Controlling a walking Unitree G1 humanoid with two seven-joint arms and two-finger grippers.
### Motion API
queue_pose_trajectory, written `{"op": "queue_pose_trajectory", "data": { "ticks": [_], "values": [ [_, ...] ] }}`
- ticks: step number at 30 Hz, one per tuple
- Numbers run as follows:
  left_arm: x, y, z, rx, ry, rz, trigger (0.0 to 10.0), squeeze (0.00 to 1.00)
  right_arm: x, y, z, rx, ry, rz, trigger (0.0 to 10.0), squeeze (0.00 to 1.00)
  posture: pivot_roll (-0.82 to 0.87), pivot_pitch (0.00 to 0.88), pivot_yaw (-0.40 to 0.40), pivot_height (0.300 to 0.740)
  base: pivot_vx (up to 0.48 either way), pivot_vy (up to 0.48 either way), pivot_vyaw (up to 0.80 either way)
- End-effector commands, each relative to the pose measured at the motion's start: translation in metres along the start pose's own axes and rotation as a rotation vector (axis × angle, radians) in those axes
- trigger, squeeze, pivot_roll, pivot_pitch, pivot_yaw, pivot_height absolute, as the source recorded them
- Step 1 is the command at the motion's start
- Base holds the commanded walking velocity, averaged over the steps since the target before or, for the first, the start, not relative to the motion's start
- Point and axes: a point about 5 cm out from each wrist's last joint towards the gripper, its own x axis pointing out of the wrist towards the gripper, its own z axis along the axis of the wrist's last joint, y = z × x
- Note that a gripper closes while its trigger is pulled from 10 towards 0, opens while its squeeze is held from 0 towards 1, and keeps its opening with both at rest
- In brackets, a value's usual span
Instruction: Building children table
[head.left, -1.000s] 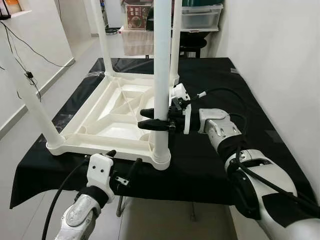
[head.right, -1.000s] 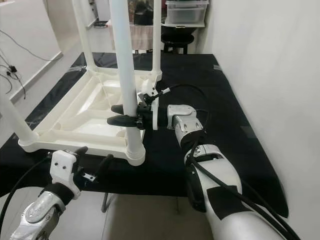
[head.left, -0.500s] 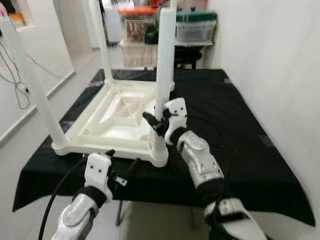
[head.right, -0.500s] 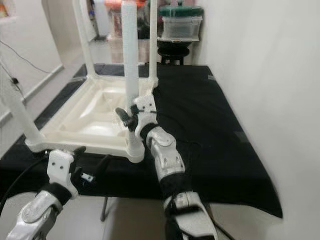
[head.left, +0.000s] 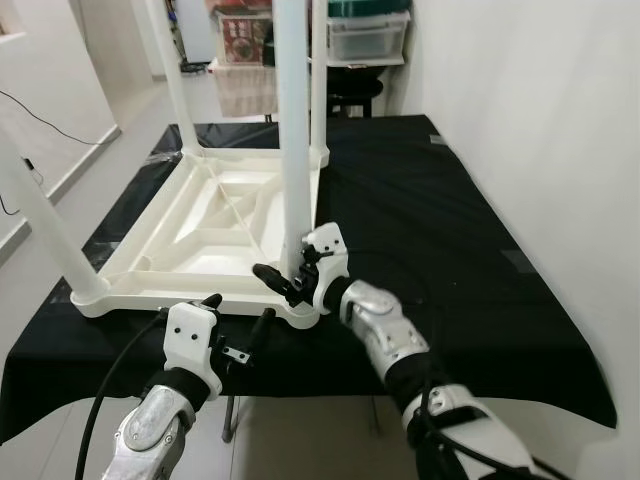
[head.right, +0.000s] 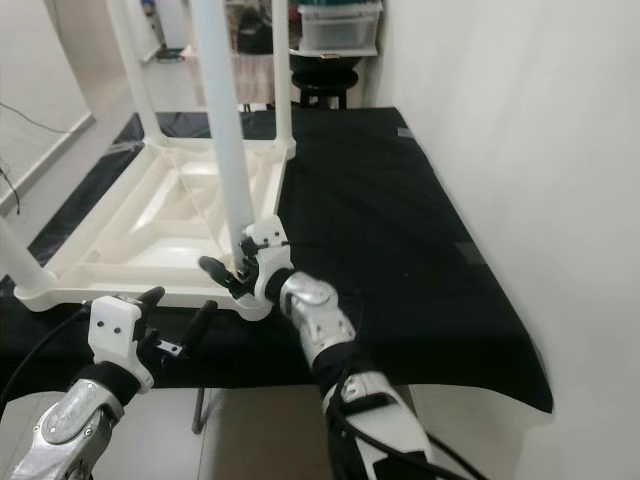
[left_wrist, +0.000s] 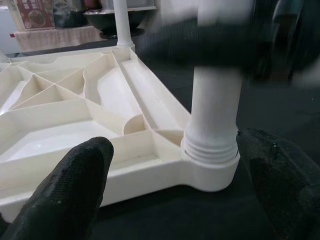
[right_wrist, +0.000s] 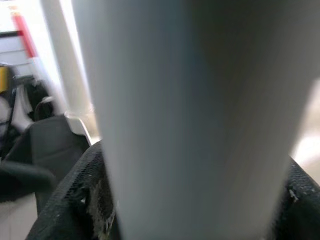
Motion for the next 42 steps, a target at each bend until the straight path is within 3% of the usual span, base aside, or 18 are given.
{"op": "queue_pose_trajectory", "data": {
  "ticks": [1,4,6,7,15,16,28,32,33,34,35,36,37,38,39,42],
  "values": [
    [-0.001,0.000,-0.004,-0.006,0.021,0.003,10.0,0.00,0.002,0.004,0.007,-0.007,-0.008,0.083,10.0,0.00,-0.01,0.044,-0.012,0.740,0.000,0.000,0.00],
    [0.000,0.001,-0.004,-0.007,0.021,0.005,10.0,0.00,-0.006,-0.007,0.020,-0.049,0.014,0.212,10.0,0.00,-0.01,0.039,-0.014,0.740,0.000,0.000,0.00],
    [0.000,0.001,-0.004,-0.007,0.021,0.005,10.0,0.00,-0.007,-0.009,0.022,-0.056,0.021,0.233,10.0,0.00,-0.01,0.039,-0.014,0.740,0.000,0.000,0.00],
    [-0.001,0.000,-0.005,-0.007,0.025,0.004,10.0,0.00,-0.010,-0.015,0.029,-0.098,0.052,0.332,10.0,0.00,0.01,0.038,-0.014,0.740,0.000,0.000,0.00],
    [-0.001,-0.001,-0.006,-0.005,0.029,0.002,10.0,0.00,-0.009,-0.020,0.037,-0.064,0.076,0.393,10.0,0.00,0.01,0.037,-0.015,0.740,0.000,0.000,0.00],
    [-0.001,-0.001,-0.006,-0.005,0.030,0.002,10.0,0.00,-0.010,-0.019,0.037,-0.048,0.077,0.407,0.0,0.00,0.02,0.036,-0.015,0.740,0.000,0.000,0.00],
    [-0.001,-0.001,-0.006,-0.008,0.030,-0.002,10.0,0.00,-0.019,-0.025,0.030,-0.045,0.081,0.406,0.0,0.00,0.01,0.038,-0.007,0.740,0.000,0.000,0.00],
    [-0.002,-0.001,-0.004,-0.008,0.027,-0.001,10.0,0.00,-0.026,-0.029,0.021,-0.080,0.096,0.345,0.0,0.00,0.00,0.050,-0.015,0.740,0.000,0.000,0.00],
    [-0.003,-0.001,-0.004,-0.008,0.025,0.000,10.0,0.00,-0.025,-0.029,0.015,-0.063,0.095,0.254,0.0,0.00,0.00,0.058,-0.023,0.740,0.000,0.000,0.00],
    [-0.003,-0.001,-0.004,-0.008,0.025,0.000,10.0,0.00,-0.025,-0.029,0.015,-0.063,0.095,0.254,0.0,0.00,0.00,0.058,-0.023,0.740,0.000,0.000,0.00],
    [-0.004,-0.001,-0.004,-0.007,0.025,0.001,10.0,0.00,-0.018,-0.029,0.004,-0.037,0.087,0.013,0.0,0.00,0.00,0.065,-0.032,0.740,0.000,0.000,0.00],
    [-0.005,0.000,-0.003,-0.007,0.023,0.002,10.0,0.00,-0.016,-0.031,-0.009,0.029,0.078,-0.303,0.0,0.00,-0.01,0.064,-0.028,0.740,0.000,0.000,0.00],
    [-0.005,0.001,-0.001,-0.010,0.021,0.002,10.0,0.00,-0.017,-0.010,-0.030,0.088,0.097,-0.389,0.0,0.00,-0.01,0.084,-0.010,0.740,0.000,0.000,0.00],
    [-0.005,0.001,-0.001,-0.010,0.021,0.002,10.0,0.00,-0.017,-0.010,-0.030,0.088,0.097,-0.389,0.0,0.00,-0.01,0.084,-0.010,0.740,0.000,0.000,0.00],
    [-0.005,0.001,-0.001,-0.012,0.020,0.001,10.0,0.00,-0.019,0.005,-0.042,0.126,0.105,-0.412,0.0,0.00,-0.01,0.089,-0.006,0.740,0.000,0.000,0.00],
    [-0.005,0.001,-0.002,-0.003,0.026,-0.002,10.0,0.00,-0.016,0.017,-0.048,0.124,0.110,-0.363,0.0,0.00,-0.02,0.065,0.005,0.740,0.000,0.000,0.00]
  ]
}}
